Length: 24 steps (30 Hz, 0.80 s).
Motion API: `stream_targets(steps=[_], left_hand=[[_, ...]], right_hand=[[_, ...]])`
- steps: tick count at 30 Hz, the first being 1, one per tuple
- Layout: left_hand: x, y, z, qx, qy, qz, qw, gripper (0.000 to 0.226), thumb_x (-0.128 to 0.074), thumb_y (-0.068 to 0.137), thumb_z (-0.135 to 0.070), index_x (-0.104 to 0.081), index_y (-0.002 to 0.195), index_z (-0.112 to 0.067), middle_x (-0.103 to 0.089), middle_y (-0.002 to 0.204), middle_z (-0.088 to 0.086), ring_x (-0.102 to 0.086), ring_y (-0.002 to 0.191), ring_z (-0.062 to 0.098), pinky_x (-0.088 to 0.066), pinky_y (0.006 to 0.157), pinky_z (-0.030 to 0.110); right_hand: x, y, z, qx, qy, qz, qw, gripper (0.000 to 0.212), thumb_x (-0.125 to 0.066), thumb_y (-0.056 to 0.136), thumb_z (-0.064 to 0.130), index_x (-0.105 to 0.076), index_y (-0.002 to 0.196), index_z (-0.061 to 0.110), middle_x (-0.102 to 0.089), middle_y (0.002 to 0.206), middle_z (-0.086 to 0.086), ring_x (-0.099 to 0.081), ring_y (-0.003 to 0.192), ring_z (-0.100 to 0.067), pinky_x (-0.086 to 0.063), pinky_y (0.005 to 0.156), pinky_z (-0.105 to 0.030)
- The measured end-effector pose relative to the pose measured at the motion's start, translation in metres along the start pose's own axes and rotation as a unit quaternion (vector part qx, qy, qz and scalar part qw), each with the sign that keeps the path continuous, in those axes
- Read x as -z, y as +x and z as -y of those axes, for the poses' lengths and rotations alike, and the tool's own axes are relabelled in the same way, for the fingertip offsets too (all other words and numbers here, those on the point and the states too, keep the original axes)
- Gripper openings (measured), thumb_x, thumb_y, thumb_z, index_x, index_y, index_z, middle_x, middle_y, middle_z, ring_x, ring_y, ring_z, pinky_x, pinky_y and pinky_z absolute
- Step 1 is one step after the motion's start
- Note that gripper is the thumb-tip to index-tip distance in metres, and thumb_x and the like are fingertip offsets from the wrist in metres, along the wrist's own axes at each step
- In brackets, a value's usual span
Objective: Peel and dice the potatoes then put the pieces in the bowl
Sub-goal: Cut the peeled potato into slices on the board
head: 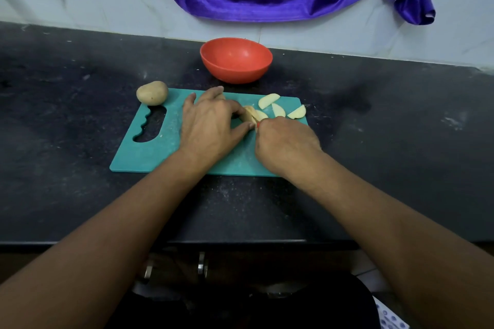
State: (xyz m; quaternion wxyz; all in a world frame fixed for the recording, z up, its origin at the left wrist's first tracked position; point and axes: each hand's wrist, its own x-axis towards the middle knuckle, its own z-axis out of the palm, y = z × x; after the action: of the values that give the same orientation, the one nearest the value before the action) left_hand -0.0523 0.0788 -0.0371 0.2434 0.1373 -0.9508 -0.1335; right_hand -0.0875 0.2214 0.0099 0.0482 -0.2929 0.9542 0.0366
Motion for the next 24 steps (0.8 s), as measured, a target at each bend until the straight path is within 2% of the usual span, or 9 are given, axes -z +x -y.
stream_targets(steps=[9,13,21,24], left_hand=[[-0.002,0.001,0.002,-0.001,-0.005,-0.004,1.000,0.039,-0.072,0.084,-0.058,-0.076,0.111,-0.029,-0.073,0.120,0.002,-0.042,0.144,0.018,-0.031,0.115,0.056],[-0.003,0.001,0.002,0.002,0.006,0.000,1.000,0.041,-0.071,0.084,-0.060,-0.074,0.113,-0.030,-0.073,0.120,-0.002,-0.041,0.144,0.017,-0.030,0.115,0.056],[-0.003,0.002,0.003,-0.004,0.008,0.006,1.000,0.046,-0.069,0.086,-0.060,-0.069,0.124,-0.034,-0.072,0.122,-0.005,-0.040,0.145,0.017,-0.029,0.116,0.056],[-0.002,0.001,0.003,-0.004,0.006,0.009,1.000,0.046,-0.070,0.086,-0.059,-0.070,0.124,-0.033,-0.071,0.125,-0.004,-0.039,0.145,0.017,-0.029,0.117,0.056]], right_hand=[[-0.010,-0.023,-0.019,0.010,0.000,0.001,1.000,0.018,-0.040,0.105,0.021,-0.054,0.115,0.017,-0.044,0.085,0.000,-0.051,0.080,-0.025,-0.045,0.067,-0.041],[-0.013,-0.035,-0.028,0.012,0.012,-0.008,1.000,0.009,-0.039,0.106,0.025,-0.045,0.101,0.021,-0.038,0.076,0.003,-0.051,0.079,-0.025,-0.050,0.068,-0.043],[-0.008,-0.051,-0.045,0.022,-0.012,0.000,1.000,0.023,-0.034,0.109,0.035,-0.045,0.093,0.022,-0.048,0.080,0.002,-0.054,0.076,-0.020,-0.044,0.064,-0.038],[-0.007,-0.049,-0.051,0.015,0.049,0.019,0.999,0.036,-0.034,0.109,0.043,-0.046,0.083,0.023,-0.052,0.081,0.001,-0.052,0.071,-0.014,-0.037,0.058,-0.034]])
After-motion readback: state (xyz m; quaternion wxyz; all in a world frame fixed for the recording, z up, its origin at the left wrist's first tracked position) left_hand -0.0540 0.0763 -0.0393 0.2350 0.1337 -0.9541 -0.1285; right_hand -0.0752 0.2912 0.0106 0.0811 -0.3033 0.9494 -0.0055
